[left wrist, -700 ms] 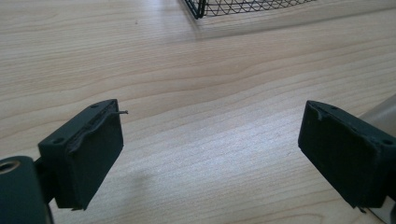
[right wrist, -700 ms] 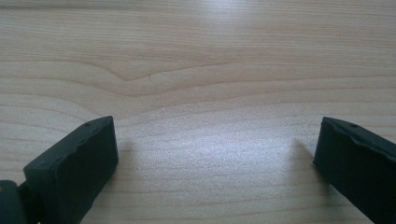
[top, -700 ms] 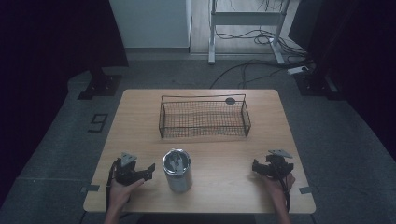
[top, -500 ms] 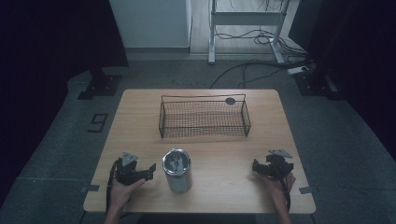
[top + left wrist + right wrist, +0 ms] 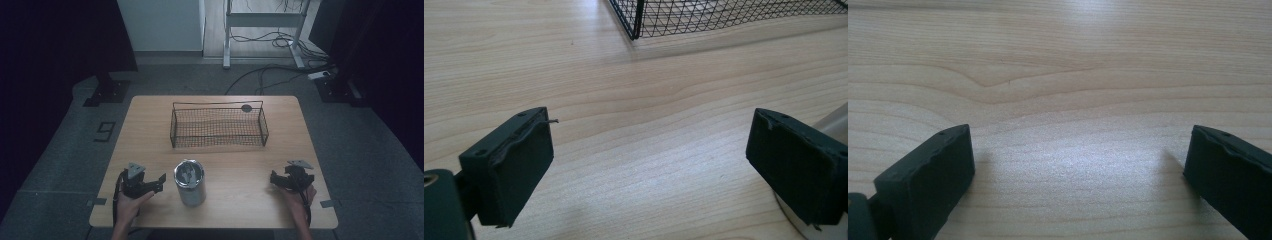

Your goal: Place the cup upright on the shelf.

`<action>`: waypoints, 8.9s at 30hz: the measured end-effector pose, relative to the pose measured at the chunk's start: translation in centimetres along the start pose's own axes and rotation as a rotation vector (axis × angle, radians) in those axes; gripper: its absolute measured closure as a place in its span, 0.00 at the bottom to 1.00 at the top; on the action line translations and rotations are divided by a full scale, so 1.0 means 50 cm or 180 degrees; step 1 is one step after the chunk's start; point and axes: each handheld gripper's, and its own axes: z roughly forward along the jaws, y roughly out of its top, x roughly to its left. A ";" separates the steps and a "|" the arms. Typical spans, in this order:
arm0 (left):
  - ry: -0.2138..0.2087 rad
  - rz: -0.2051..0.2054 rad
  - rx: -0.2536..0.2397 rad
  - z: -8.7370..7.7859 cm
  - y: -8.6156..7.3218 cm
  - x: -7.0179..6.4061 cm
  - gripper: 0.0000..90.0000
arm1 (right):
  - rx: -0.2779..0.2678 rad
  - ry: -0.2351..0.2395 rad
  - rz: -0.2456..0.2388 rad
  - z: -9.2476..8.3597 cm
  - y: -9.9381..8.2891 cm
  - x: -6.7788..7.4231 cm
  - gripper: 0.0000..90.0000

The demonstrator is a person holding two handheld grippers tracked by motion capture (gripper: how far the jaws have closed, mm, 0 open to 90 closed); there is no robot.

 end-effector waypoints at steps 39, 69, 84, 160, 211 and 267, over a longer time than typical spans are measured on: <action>-0.0723 0.0362 -0.0203 -0.095 0.018 -0.080 0.04 | -0.0005 -0.0002 0.0005 0.000 0.000 -0.001 0.00; -0.1023 0.0799 -0.0095 -0.074 0.018 -0.183 0.00 | -0.0008 -0.0009 0.0012 0.000 0.000 -0.001 0.00; -0.1009 0.0795 -0.0049 -0.021 0.042 -0.211 0.00 | -0.0009 -0.0021 0.0021 0.001 0.001 -0.001 0.00; -0.0669 0.0607 -0.0453 -0.037 0.198 -0.228 0.04 | -0.0067 -0.0030 0.0015 -0.004 -0.002 -0.001 0.07; -0.0597 0.0455 -0.0544 0.010 0.321 -0.203 0.04 | -0.0076 -0.0023 -0.0006 -0.005 -0.002 -0.001 0.09; -0.0426 0.0424 -0.0630 0.029 0.423 -0.206 0.04 | -0.0092 -0.0018 -0.0001 -0.005 -0.002 -0.001 0.11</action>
